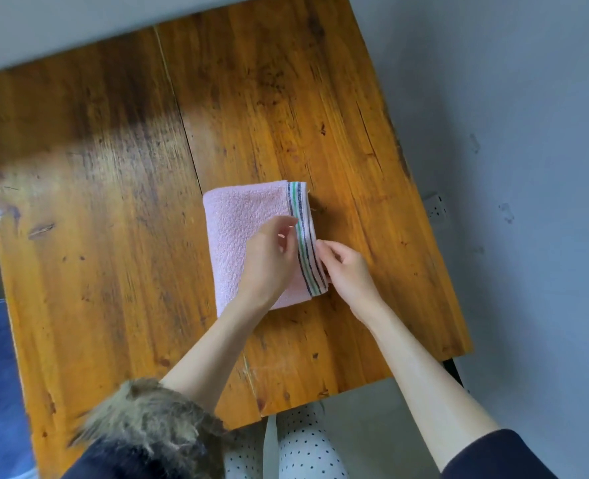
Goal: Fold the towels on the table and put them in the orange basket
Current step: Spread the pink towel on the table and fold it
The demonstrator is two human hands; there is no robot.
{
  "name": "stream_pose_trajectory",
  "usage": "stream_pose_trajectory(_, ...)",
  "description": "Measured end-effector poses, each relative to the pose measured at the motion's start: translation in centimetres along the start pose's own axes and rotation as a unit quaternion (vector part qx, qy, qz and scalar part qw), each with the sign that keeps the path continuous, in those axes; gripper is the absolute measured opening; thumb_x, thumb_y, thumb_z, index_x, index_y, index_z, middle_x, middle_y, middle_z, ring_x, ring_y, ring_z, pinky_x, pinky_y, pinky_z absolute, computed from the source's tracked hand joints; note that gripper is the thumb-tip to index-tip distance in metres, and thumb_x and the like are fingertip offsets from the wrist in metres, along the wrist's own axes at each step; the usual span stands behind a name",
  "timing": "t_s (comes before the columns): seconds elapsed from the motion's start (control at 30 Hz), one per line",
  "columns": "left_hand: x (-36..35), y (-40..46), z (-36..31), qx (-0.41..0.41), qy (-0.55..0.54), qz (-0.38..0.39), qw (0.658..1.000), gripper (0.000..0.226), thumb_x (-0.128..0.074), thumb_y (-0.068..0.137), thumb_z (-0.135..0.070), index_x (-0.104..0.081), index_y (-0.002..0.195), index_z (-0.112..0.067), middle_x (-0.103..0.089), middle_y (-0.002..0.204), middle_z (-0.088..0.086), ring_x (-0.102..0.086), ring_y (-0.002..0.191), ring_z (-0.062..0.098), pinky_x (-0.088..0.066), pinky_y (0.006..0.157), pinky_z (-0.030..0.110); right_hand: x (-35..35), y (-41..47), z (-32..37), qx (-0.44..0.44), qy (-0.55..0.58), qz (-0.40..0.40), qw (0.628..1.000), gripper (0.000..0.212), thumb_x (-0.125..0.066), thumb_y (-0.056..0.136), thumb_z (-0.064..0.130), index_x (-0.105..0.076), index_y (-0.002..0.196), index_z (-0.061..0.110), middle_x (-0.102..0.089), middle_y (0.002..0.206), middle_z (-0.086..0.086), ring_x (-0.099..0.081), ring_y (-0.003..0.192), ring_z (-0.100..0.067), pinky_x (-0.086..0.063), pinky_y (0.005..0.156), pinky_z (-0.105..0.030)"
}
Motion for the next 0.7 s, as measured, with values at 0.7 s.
stream_pose_trajectory(0.7,0.4,-0.5,5.7,-0.159,0.408,-0.029,0.899,0.064,-0.03,0.089,-0.061,-0.03,0.145,-0.032,-0.019,0.156,0.006,-0.011,0.144,0.028,-0.008,0.114,0.057,-2.4,5.4,6.3,0.155,-0.073,-0.124,0.977,0.052,-0.037,0.096,0.001,-0.028,0.145,0.018,-0.042,0.143,-0.001,-0.04,0.13,-0.01,-0.032,0.098,-0.012)
Point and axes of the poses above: each hand's wrist, its own y-axis towards the middle knuckle, its own x-axis out of the back of the hand, z = x × y, the point moved 7 cm from there along y, towards the middle knuckle
